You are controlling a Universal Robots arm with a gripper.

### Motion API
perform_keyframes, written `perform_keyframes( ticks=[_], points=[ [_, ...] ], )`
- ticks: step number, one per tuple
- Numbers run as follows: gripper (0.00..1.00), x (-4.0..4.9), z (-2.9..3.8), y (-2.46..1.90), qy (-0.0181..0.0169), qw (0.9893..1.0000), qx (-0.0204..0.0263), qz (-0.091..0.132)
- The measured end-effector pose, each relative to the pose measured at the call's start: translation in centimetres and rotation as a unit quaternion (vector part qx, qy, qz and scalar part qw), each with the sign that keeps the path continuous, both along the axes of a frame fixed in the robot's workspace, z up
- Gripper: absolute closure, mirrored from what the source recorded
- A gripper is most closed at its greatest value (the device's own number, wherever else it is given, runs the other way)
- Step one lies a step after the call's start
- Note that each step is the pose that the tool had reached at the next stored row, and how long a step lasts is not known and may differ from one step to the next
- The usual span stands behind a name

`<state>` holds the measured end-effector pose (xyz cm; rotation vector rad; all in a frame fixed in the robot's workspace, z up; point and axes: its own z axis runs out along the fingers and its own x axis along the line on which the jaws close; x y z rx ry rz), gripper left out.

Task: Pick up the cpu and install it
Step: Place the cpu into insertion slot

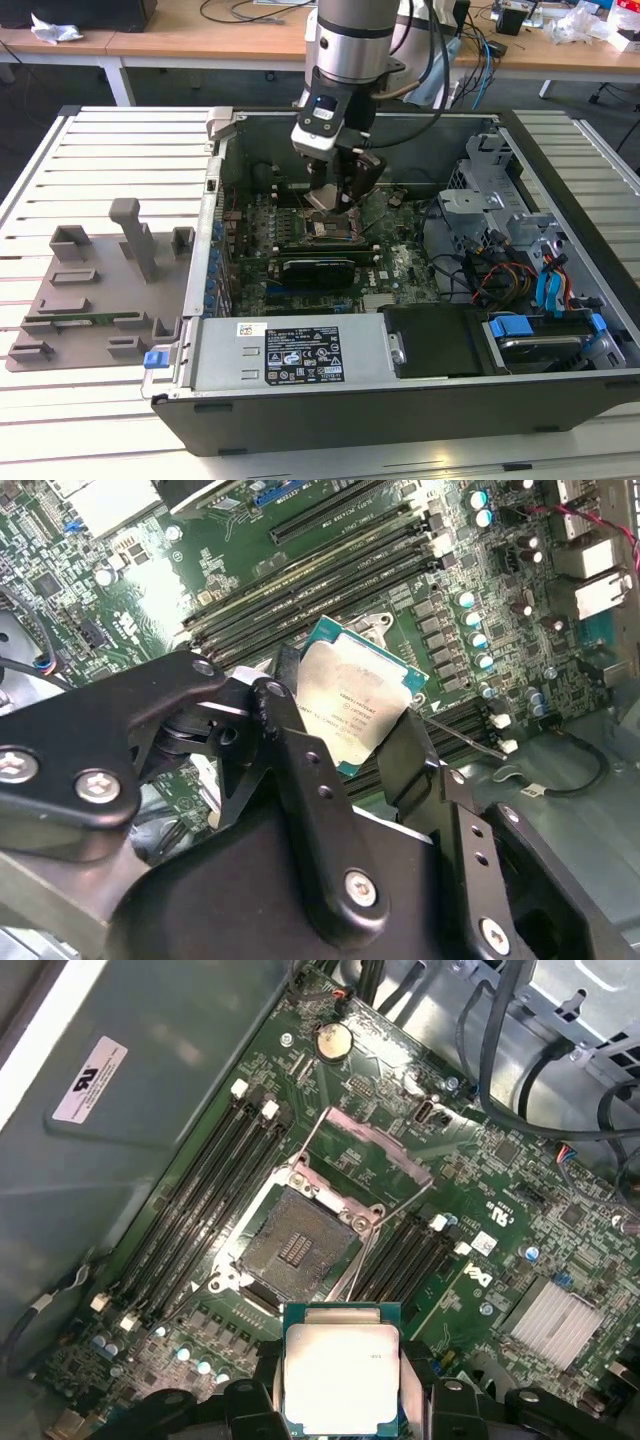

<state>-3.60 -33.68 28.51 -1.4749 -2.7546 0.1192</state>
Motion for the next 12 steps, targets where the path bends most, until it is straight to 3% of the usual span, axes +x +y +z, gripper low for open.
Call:
perform_keyframes(
  ticks=[12],
  points=[
    [0.45,0.00,-0.04,0.00,0.0000,0.9985,0.0000,-0.055]
  ],
)
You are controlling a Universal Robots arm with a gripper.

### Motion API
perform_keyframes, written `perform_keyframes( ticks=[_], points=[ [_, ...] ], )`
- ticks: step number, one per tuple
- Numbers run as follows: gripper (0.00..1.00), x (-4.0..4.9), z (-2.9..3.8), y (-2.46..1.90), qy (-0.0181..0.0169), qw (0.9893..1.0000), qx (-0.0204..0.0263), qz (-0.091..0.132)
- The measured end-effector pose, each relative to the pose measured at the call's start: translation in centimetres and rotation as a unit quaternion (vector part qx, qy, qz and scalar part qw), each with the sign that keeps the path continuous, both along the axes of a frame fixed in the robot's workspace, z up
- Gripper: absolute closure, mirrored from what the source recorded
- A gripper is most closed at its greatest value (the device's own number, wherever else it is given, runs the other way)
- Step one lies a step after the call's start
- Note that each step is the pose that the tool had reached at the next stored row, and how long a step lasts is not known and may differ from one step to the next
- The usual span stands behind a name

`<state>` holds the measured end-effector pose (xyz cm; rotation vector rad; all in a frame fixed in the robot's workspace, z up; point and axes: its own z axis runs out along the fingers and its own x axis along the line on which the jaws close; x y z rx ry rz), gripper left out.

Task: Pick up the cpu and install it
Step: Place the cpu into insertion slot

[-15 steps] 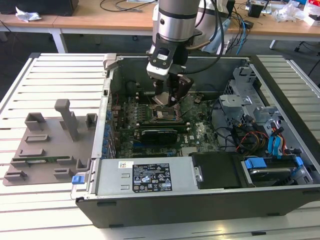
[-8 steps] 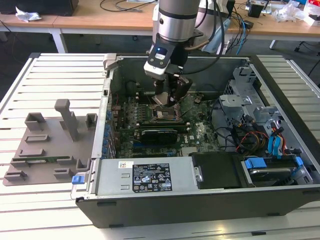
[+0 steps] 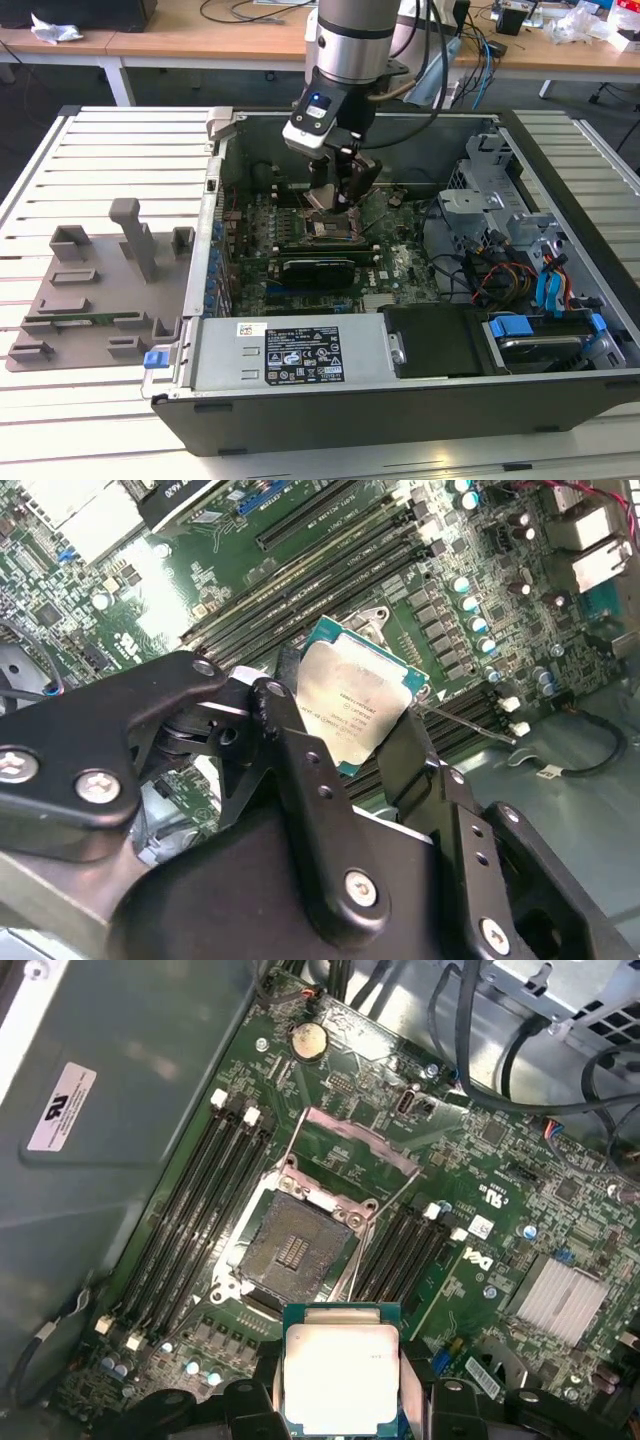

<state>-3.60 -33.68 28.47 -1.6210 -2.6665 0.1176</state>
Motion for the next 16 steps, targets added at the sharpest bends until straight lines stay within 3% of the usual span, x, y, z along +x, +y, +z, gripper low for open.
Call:
perform_keyframes(
  ticks=[3,4,6,9,11,16],
  points=[
    [0.45,0.00,-0.02,0.00,0.0000,0.9998,0.0000,-0.018],
    [0.45,0.00,-0.03,0.00,0.0000,0.9993,0.0000,-0.037],
    [0.45,0.00,-0.04,0.00,0.0000,0.9990,0.0000,-0.045],
    [0.45,0.00,-0.05,0.00,0.0000,0.9976,-0.0004,-0.069],
    [0.45,0.00,-0.06,0.00,0.0000,0.9961,-0.0008,-0.089],
    [0.45,0.00,-0.07,0.00,0.0000,0.9935,-0.0010,-0.114]
  ],
)
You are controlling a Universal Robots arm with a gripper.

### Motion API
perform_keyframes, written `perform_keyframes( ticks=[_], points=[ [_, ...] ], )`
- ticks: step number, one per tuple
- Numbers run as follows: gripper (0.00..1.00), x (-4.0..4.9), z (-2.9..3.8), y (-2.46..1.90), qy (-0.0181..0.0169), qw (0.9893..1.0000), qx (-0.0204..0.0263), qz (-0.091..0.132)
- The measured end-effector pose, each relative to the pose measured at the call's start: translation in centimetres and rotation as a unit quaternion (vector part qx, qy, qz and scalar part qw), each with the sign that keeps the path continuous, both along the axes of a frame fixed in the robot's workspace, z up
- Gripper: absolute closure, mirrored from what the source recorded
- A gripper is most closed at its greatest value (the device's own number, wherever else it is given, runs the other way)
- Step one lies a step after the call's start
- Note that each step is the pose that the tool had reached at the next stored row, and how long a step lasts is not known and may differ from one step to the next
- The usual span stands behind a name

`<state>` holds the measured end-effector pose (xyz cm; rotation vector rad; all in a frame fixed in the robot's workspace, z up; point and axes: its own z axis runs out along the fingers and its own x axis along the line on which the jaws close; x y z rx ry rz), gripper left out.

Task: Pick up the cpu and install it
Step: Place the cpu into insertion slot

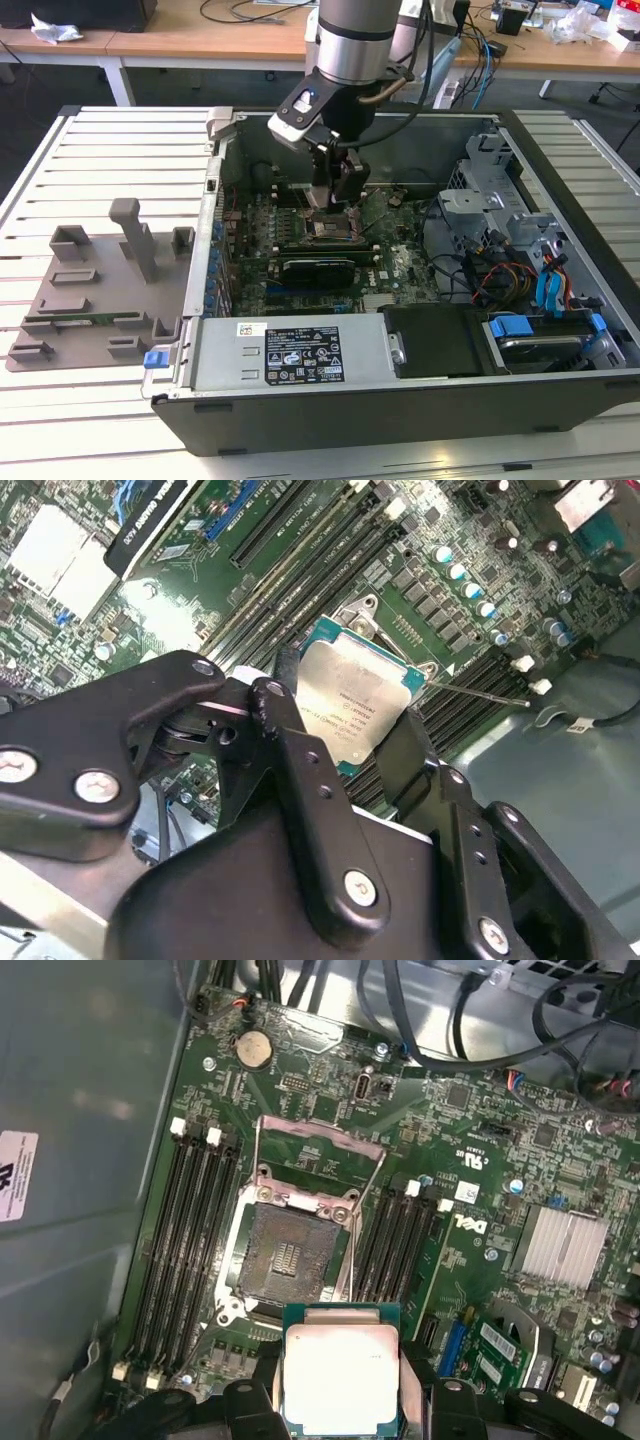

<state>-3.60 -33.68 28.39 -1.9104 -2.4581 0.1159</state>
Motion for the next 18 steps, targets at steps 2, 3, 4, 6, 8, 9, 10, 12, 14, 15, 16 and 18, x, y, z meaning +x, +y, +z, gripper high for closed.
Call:
perform_keyframes(
  ticks=[2,3,4,6,8,9,10,12,14,15,16,18],
  points=[
    [0.45,0.00,-0.01,0.00,0.0000,0.9999,-0.0001,-0.013],
    [0.45,0.00,-0.01,0.00,0.0000,0.9998,-0.0001,-0.018],
    [0.45,0.00,-0.01,0.00,0.0000,0.9998,-0.0001,-0.022],
    [0.45,0.00,-0.02,0.00,0.0000,0.9995,-0.0001,-0.031],
    [0.45,0.00,-0.03,0.00,0.0000,0.9991,-0.0001,-0.042],
    [0.45,0.00,-0.03,0.00,0.0000,0.9990,-0.0001,-0.045],
    [0.45,0.00,-0.04,0.00,0.0000,0.9988,-0.0002,-0.049],
    [0.45,0.00,-0.04,0.00,0.0000,0.9982,-0.0002,-0.060],
    [0.45,0.00,-0.05,0.00,0.0000,0.9975,-0.0002,-0.071],
    [0.45,0.00,-0.06,0.00,0.0000,0.9972,-0.0002,-0.075],
    [0.45,0.00,-0.06,0.00,0.0000,0.9968,-0.0002,-0.079],
    [0.45,0.00,-0.07,0.00,0.0000,0.9963,-0.0003,-0.086]
  ],
)
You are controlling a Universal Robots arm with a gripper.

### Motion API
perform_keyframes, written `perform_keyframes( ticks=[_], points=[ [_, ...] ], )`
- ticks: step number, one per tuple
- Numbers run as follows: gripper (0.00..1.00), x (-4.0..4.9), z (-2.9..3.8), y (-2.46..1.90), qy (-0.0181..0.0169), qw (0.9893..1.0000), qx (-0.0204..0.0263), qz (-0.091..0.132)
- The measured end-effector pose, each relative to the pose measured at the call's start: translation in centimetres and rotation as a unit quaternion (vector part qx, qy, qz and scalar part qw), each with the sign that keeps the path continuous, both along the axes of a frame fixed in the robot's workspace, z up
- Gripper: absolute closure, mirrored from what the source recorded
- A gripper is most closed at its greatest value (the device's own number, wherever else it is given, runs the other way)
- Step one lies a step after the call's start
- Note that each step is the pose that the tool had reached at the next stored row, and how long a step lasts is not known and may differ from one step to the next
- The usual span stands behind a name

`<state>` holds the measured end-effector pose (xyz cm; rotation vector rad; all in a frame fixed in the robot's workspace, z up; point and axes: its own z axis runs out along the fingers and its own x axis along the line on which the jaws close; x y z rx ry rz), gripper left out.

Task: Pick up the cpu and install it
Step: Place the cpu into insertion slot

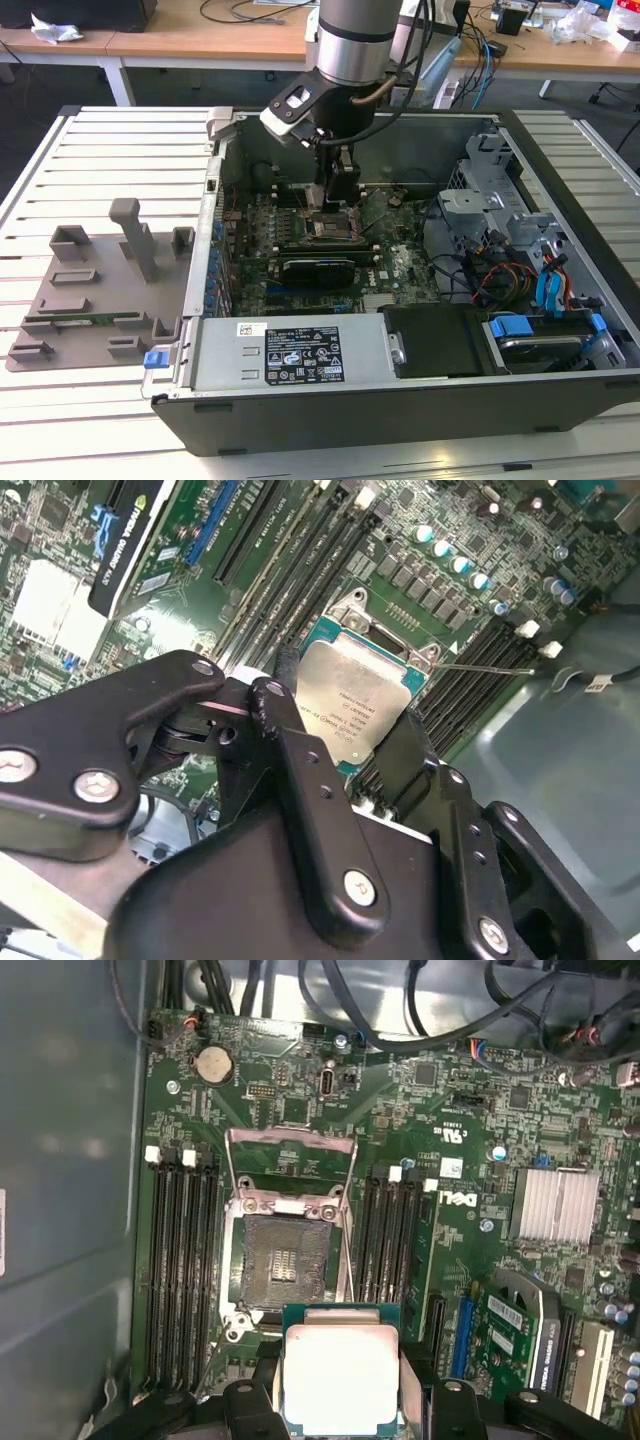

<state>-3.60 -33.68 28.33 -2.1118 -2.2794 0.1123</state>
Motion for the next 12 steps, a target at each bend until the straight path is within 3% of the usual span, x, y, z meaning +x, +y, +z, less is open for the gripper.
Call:
perform_keyframes(
  ticks=[6,12],
  points=[
    [0.45,0.00,-0.03,0.00,0.0000,0.9995,-0.0002,-0.033],
    [0.45,0.00,-0.04,0.00,0.0000,0.9986,-0.0003,-0.052]
  ],
)
